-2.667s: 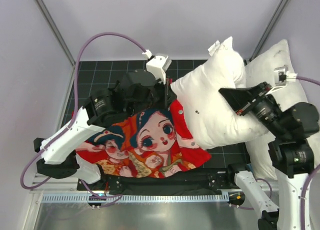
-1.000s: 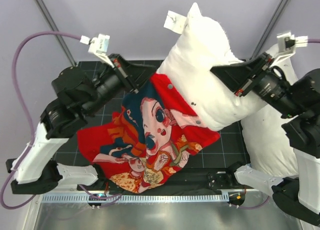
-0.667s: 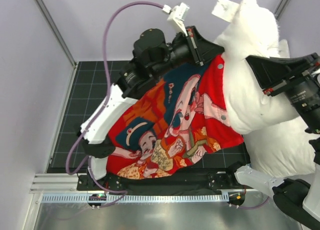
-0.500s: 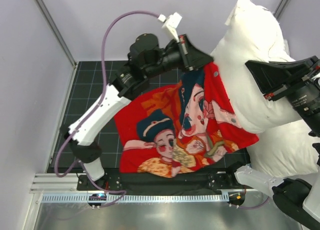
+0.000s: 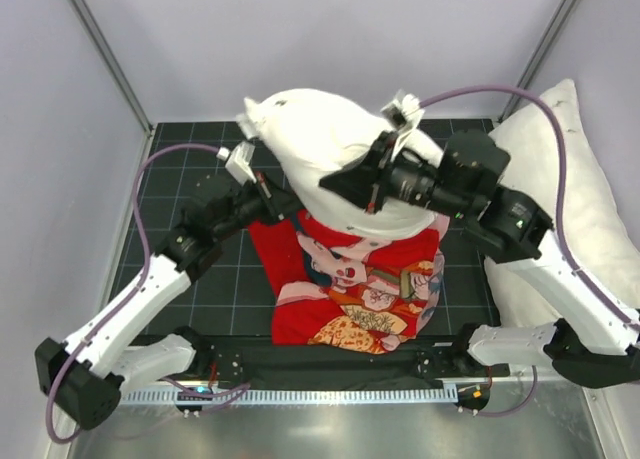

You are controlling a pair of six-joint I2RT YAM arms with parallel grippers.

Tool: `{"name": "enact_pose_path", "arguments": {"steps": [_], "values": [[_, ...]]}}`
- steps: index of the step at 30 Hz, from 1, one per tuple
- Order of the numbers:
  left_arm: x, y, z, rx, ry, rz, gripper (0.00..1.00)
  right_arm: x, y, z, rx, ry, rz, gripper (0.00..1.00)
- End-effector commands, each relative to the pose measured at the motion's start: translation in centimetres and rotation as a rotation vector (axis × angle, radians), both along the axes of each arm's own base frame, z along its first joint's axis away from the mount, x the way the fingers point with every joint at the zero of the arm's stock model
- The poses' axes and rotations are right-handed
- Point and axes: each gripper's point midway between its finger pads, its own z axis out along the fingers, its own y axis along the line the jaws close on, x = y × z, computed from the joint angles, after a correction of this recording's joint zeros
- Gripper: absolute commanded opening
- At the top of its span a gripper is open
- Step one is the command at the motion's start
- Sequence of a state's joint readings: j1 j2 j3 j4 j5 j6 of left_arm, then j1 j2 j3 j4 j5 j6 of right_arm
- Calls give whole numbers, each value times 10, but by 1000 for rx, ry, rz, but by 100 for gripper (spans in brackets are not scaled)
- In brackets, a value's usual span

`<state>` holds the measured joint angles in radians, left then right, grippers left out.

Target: Put the pillow into the pillowcase

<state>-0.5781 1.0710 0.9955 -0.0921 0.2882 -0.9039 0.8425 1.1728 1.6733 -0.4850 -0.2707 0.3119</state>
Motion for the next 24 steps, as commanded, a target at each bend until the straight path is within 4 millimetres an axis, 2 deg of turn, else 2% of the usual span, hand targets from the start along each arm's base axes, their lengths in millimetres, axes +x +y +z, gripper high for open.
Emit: {"name": "enact_pose_path", "arguments": {"steps": [1, 2, 3, 4, 5, 6, 7, 8, 9, 10, 11, 12, 13, 14, 15, 16, 17, 21, 23, 24], "values": [[-17, 25, -7, 21, -96, 54, 0, -49, 19, 44, 155, -125, 106, 4], [-21, 31, -12, 30, -101, 73, 0, -54, 28, 38, 139, -121, 106, 4], [-32, 42, -1, 13, -147, 89, 0, -79, 50, 28, 110, -115, 173, 4], [-37, 49, -5, 18, -149, 104, 0, -85, 57, 23, 88, -132, 174, 4], [-40, 57, -20, 43, -129, 132, 0, -87, 62, 20, 78, -130, 134, 4], [-46, 63, -20, 41, -138, 140, 0, -95, 68, 18, 75, -130, 144, 4], [-55, 72, -13, 32, -173, 154, 1, -114, 80, 13, 64, -133, 179, 4], [-59, 79, -21, 54, -159, 173, 0, -115, 85, 13, 60, -127, 151, 5], [-63, 84, -21, 57, -166, 180, 0, -121, 89, 13, 59, -125, 152, 14], [-69, 91, -15, 55, -196, 192, 0, -133, 107, -2, 6, -111, 180, 21], [-71, 97, -22, 78, -178, 217, 0, -136, 108, 13, 23, -113, 178, 30], [-73, 102, -21, 85, -180, 231, 0, -141, 112, 15, 8, -114, 186, 38], [-74, 107, -22, 96, -175, 247, 0, -145, 118, 6, -49, -110, 198, 56], [-76, 115, -21, 99, -173, 283, 0, -153, 124, 21, -37, -119, 213, 62], [-74, 131, -32, 136, -124, 361, 1, -155, 127, 22, -51, -122, 209, 67], [-76, 142, -33, 133, -111, 414, 0, -158, 129, 19, -78, -123, 215, 76], [-78, 148, -35, 123, -92, 443, 1, -162, 125, 33, -49, -127, 222, 78], [-82, 156, -45, 101, -68, 480, 0, -163, 111, 54, 0, -139, 226, 81], [-82, 167, -57, 127, -34, 532, 0, -163, 103, 61, 19, -148, 224, 82], [-83, 171, -60, 127, -18, 554, 0, -163, 91, 74, 63, -154, 225, 82]]}}
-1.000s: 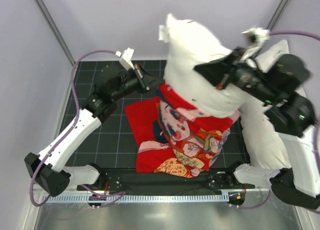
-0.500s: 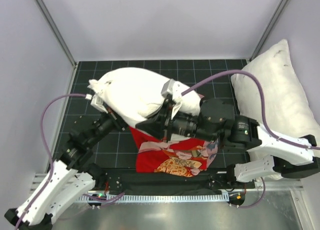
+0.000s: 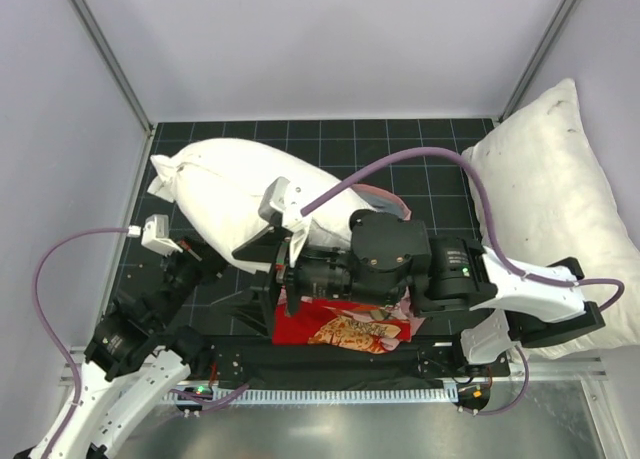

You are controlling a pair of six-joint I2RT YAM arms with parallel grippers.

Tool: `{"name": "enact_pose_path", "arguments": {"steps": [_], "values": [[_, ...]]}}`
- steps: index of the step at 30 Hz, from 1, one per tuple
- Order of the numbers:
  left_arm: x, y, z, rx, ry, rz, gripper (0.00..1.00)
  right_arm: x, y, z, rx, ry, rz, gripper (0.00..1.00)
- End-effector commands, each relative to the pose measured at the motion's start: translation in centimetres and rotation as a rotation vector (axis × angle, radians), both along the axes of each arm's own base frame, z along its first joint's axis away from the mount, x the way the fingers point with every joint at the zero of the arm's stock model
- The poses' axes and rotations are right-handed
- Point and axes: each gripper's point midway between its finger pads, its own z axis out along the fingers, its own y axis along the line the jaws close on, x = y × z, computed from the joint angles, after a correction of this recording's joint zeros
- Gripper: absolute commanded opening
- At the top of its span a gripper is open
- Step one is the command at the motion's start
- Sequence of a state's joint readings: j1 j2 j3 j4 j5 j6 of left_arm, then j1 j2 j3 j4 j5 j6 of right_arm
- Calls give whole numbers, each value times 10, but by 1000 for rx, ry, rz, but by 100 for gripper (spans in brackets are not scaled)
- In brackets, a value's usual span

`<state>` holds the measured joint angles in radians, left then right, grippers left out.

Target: Put the pillow into the pillowcase

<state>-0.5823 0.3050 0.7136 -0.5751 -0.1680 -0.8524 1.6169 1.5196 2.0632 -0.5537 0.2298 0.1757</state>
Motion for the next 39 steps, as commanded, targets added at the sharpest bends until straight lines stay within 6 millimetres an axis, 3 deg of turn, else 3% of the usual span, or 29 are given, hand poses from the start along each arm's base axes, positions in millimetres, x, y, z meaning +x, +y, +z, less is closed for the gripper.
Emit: {"name": "enact_pose_path", "arguments": {"steps": [1, 2, 3, 7, 10, 12, 16, 17, 18, 19, 20, 22, 23, 24, 25, 26, 27, 28, 31, 34, 36, 39], "values": [[3, 27, -21, 26, 66, 149, 0, 4, -50, 59, 158, -20, -7, 82], [3, 30, -23, 33, 72, 161, 0, 0, -49, 53, 157, -23, 16, 82], [1, 33, -24, 34, 72, 170, 0, -3, -65, 66, 204, -23, 36, 82], [-3, 42, -25, 41, 69, 200, 1, -25, -80, 88, 333, 20, 156, 88], [-5, 44, -23, 38, 62, 203, 0, -45, -80, 102, 386, 32, 273, 88], [-5, 44, -21, 43, 63, 204, 0, -48, -87, 118, 428, 23, 290, 88], [-5, 42, -19, 54, 74, 194, 0, -34, -104, 150, 492, -50, 213, 94], [-6, 42, -18, 54, 74, 191, 0, -22, -115, 167, 521, -53, 150, 95], [-7, 42, -13, 45, 67, 187, 0, -8, -115, 158, 458, -79, 72, 95], [-8, 43, -11, 43, 68, 186, 0, 24, -128, 159, 442, -55, -108, 95], [-11, 43, -7, 33, 59, 183, 0, 45, -131, 146, 391, -46, -230, 95], [-16, 45, 5, 18, 47, 174, 0, 95, -163, 106, 251, -5, -547, 94], [-19, 46, 10, 12, 40, 173, 0, 104, -161, 73, 154, -1, -621, 91], [-21, 47, 14, 9, 41, 172, 0, 112, -188, 51, 88, 12, -677, 90], [-24, 50, 24, -2, 26, 176, 0, 114, -194, 31, 90, 109, -711, 89], [-26, 52, 24, 9, 40, 178, 0, 110, -186, -10, -3, 127, -679, 88], [-26, 52, 27, 14, 43, 179, 0, 113, -204, -29, -1, 222, -689, 86], [-26, 53, 27, 23, 52, 182, 1, 111, -201, -67, -86, 242, -688, 85], [-27, 55, 34, 42, 54, 186, 0, 117, -221, -125, -227, 317, -749, 83], [-24, 55, 32, 46, 57, 193, 0, 127, -224, -157, -342, 324, -775, 80], [-22, 54, 29, 43, 58, 192, 0, 129, -214, -168, -387, 340, -740, 79], [-22, 53, 26, 38, 61, 192, 0, 151, -204, -188, -480, 340, -774, 79]]}}
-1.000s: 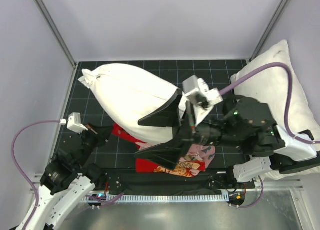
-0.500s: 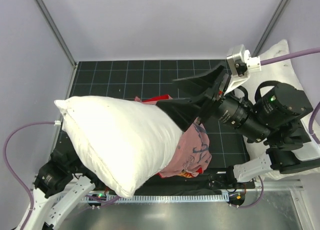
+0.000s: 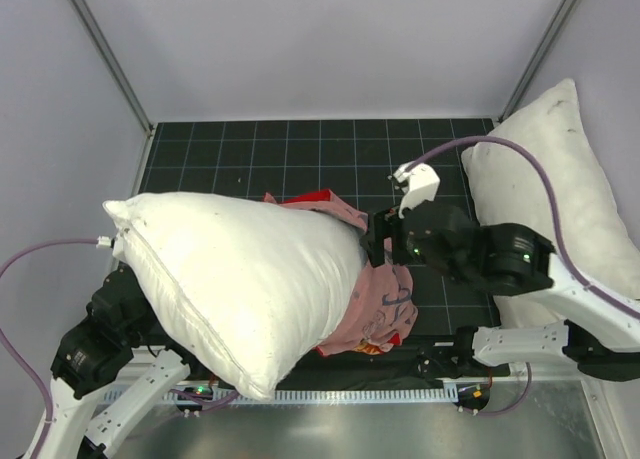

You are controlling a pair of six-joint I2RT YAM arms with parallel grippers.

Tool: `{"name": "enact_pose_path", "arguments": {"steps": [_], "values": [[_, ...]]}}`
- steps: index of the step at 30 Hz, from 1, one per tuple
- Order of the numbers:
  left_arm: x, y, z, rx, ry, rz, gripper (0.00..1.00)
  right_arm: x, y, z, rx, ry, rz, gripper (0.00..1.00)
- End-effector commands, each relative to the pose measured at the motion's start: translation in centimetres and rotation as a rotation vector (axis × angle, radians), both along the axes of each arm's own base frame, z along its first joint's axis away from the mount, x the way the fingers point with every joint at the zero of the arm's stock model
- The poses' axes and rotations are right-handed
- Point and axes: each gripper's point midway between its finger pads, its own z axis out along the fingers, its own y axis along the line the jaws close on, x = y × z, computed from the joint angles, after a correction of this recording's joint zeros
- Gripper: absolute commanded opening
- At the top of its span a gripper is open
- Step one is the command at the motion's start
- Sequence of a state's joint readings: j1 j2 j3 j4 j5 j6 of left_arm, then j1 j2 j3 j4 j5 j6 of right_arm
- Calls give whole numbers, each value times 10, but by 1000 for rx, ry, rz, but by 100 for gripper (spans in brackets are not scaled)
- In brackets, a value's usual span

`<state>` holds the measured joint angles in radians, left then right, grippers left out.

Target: Put the pillow into the pillowcase

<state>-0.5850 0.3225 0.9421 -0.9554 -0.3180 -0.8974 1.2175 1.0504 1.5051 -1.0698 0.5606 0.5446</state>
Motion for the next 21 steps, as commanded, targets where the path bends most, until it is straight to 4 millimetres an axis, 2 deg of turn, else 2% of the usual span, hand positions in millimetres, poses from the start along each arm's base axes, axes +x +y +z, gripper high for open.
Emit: {"name": "enact_pose_path", "arguments": {"steps": [1, 5, 7, 9, 10, 11, 12, 13, 14, 15, 16, 17, 18, 19, 20, 21], "values": [[7, 3, 21, -36, -77, 37, 0, 15, 22, -29, -74, 89, 17, 77], [7, 4, 21, -26, -73, 34, 0, 28, 36, -60, -156, 158, 21, 74], [6, 5, 22, -25, -75, 34, 0, 32, 37, -71, -192, 180, 5, 67], [6, 3, 25, -29, -78, 28, 0, 36, 35, -81, -244, 208, -15, 43], [6, 2, 32, -43, -91, 20, 0, 38, 37, -72, -232, 196, -17, 31], [6, 0, 36, -52, -97, 15, 0, 39, 37, -65, -226, 185, -18, 7], [10, -4, 41, -60, -96, 12, 0, 41, 38, -54, -207, 160, -8, 4], [11, -7, 62, -94, -141, -1, 0, 43, 43, -26, -136, 125, 9, 4], [13, -11, 72, -108, -155, -10, 0, 46, 46, -6, -85, 97, 25, 4], [24, -19, 80, -105, -144, -15, 1, 50, 44, 15, -32, 67, 25, 4], [26, -24, 92, -118, -157, -29, 0, 52, 43, 54, 53, 9, 41, 4], [30, -27, 122, -156, -213, -32, 0, 52, 45, 73, 105, -9, 68, 4], [43, -37, 128, -156, -196, -36, 1, 56, 39, 109, 186, -61, 64, 4], [49, -44, 137, -168, -199, -47, 0, 58, 37, 125, 225, -81, 68, 4], [50, -47, 168, -215, -258, -57, 0, 55, 38, 141, 270, -95, 94, 4], [65, -60, 170, -214, -233, -64, 1, 52, 33, 172, 343, -142, 106, 4]]}}
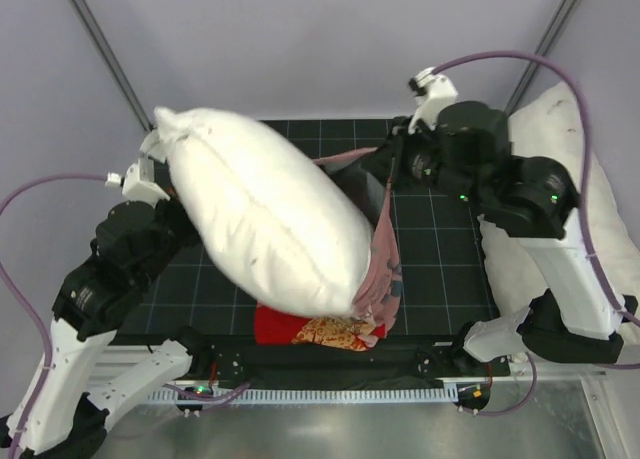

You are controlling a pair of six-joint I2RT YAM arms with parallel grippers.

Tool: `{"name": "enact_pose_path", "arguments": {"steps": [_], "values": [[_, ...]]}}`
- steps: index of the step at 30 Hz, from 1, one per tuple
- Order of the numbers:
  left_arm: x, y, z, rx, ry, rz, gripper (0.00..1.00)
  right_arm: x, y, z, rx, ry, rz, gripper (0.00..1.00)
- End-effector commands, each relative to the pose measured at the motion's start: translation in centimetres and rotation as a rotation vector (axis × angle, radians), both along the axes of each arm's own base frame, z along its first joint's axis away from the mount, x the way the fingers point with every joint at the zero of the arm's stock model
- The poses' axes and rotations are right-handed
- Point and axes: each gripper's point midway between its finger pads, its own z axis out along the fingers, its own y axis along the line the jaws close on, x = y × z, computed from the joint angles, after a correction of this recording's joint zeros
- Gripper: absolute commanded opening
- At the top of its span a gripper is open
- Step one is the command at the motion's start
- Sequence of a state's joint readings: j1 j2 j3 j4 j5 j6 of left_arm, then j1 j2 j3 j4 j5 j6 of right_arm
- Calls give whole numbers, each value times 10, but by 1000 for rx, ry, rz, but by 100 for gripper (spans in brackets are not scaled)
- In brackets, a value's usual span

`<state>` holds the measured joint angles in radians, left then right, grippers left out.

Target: Put the pillow into the pillowcase

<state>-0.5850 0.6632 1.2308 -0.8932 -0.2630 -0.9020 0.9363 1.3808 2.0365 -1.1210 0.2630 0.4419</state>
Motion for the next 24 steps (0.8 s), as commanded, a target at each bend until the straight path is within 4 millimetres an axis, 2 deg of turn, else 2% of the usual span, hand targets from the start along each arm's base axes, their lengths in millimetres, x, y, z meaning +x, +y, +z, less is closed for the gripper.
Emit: {"name": "enact_pose_path", "arguments": {"steps": [1, 2, 3, 4, 5, 6, 7, 8, 9, 10, 11, 12, 13, 14, 15, 16, 17, 18, 19, 20, 21, 22, 23, 24], "values": [[30, -27, 111, -229, -239, -17, 1, -2, -7, 95, 252, -155, 58, 4], [28, -30, 136, -274, -273, -35, 0, -2, -5, 108, 299, -169, 75, 4], [43, -43, 139, -277, -245, -41, 1, -6, -3, 121, 342, -176, 113, 4], [46, -48, 151, -319, -245, -51, 1, 0, 4, 120, 348, -157, 135, 4], [40, -51, 185, -370, -295, -81, 0, 3, 6, 118, 357, -140, 138, 4], [41, -55, 201, -398, -315, -96, 0, 9, 8, 111, 347, -120, 126, 4], [58, -69, 203, -406, -286, -104, 1, 18, 6, 107, 346, -120, 103, 4], [57, -74, 221, -429, -307, -130, 0, 23, 5, 102, 347, -108, 88, 4], [42, -66, 260, -476, -375, -144, 0, 34, 7, 81, 319, -66, 62, 4], [54, -79, 268, -483, -366, -168, 1, 44, 1, 69, 314, -54, 26, 4], [52, -77, 283, -500, -397, -172, 0, 45, -7, 79, 336, -81, 11, 4], [34, -70, 316, -543, -470, -199, 0, 50, -9, 65, 324, -56, -9, 4], [39, -75, 322, -547, -479, -210, 0, 53, -13, 68, 342, -74, -18, 4], [36, -74, 330, -554, -504, -219, 0, 52, -24, 75, 363, -97, -36, 4], [34, -71, 334, -559, -518, -211, 1, 50, -27, 83, 387, -109, -34, 4], [37, -70, 331, -549, -512, -199, 1, 46, -29, 96, 417, -128, -19, 4], [33, -65, 327, -530, -519, -189, 0, 38, -40, 131, 472, -199, -17, 4], [38, -60, 318, -516, -503, -148, 0, 31, -45, 151, 506, -232, -10, 4], [55, -68, 285, -476, -431, -123, 0, 24, -48, 167, 532, -259, 0, 4], [43, -57, 282, -486, -445, -114, 0, 16, -52, 187, 564, -305, 16, 4], [40, -55, 272, -498, -436, -107, 0, -1, -61, 218, 632, -368, 35, 4], [61, -65, 228, -468, -362, -78, 0, -10, -66, 239, 688, -426, 51, 4], [62, -64, 214, -474, -342, -67, 0, -15, -66, 247, 721, -439, 76, 4], [50, -56, 208, -513, -342, -63, 0, -24, -71, 259, 755, -472, 86, 4]]}}
